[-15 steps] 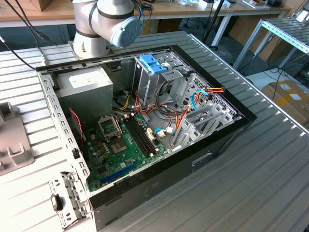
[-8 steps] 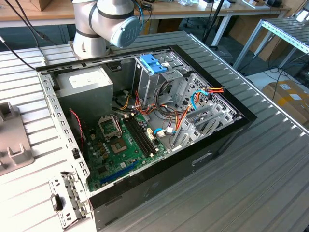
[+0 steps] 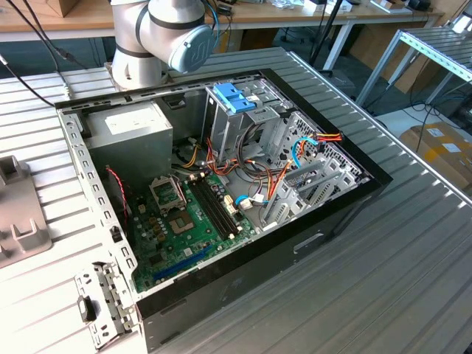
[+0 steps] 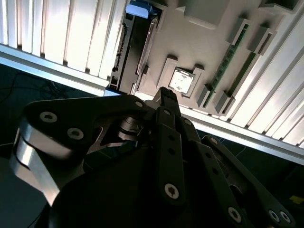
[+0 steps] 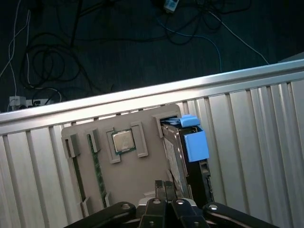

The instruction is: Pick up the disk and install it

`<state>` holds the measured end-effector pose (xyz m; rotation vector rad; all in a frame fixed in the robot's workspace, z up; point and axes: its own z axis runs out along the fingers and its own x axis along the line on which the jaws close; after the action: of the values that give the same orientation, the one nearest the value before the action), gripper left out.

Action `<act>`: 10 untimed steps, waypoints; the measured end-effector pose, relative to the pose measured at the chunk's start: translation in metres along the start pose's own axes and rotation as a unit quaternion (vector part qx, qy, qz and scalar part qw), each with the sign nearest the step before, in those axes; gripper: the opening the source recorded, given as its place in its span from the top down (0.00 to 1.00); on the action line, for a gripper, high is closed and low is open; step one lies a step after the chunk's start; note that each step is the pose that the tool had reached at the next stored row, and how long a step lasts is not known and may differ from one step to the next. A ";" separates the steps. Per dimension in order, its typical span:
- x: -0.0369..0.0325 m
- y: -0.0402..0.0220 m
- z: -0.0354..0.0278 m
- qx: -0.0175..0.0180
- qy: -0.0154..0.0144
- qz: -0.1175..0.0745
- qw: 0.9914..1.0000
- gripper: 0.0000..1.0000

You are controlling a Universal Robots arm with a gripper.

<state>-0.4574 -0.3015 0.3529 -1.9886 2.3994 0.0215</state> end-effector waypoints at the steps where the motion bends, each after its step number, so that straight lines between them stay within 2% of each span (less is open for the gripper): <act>1: 0.0000 0.0000 0.0000 0.000 0.000 -0.001 1.000 0.89; 10: 0.0000 0.0000 0.0000 0.000 0.000 -0.013 1.000 0.89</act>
<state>-0.4574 -0.3015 0.3529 -2.0191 2.3740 0.0221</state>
